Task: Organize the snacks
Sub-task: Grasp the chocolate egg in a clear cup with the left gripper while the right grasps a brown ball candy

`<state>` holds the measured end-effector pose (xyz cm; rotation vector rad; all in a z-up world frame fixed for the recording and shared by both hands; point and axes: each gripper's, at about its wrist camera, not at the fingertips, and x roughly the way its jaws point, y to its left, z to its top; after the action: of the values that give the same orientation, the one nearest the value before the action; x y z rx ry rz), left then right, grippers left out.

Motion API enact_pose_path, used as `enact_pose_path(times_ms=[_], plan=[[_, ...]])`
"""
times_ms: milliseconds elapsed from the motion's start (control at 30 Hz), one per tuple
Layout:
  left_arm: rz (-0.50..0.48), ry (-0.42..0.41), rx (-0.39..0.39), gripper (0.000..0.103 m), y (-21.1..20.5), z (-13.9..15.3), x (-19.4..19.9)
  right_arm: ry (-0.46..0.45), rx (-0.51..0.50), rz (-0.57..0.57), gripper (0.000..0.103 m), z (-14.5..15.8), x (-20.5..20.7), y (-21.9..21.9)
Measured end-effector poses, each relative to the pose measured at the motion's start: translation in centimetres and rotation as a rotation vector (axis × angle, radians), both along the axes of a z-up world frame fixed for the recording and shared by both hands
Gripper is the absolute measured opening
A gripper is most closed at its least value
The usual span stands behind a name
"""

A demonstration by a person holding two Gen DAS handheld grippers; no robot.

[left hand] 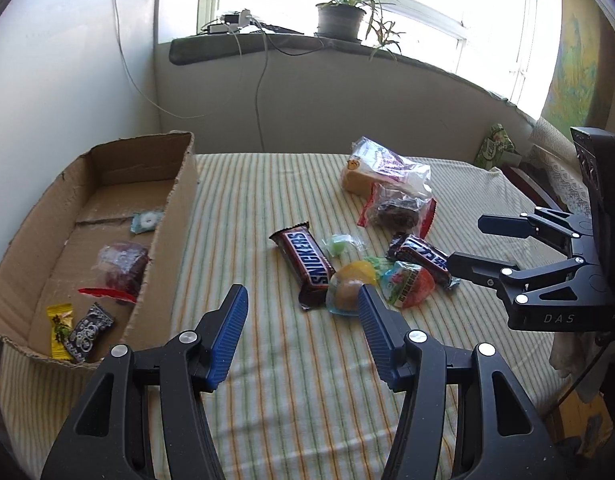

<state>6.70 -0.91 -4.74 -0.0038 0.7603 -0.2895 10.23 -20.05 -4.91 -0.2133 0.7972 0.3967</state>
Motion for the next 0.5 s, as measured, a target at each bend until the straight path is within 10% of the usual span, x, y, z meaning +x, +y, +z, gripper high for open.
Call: enact_pose_path(times_ms=[500], plan=[[-0.060, 0.063, 0.035, 0.039, -2.4, -2.4, 1.9, 0.091, 0.044, 0.128, 0.047, -1.5, 0.7, 2.0]])
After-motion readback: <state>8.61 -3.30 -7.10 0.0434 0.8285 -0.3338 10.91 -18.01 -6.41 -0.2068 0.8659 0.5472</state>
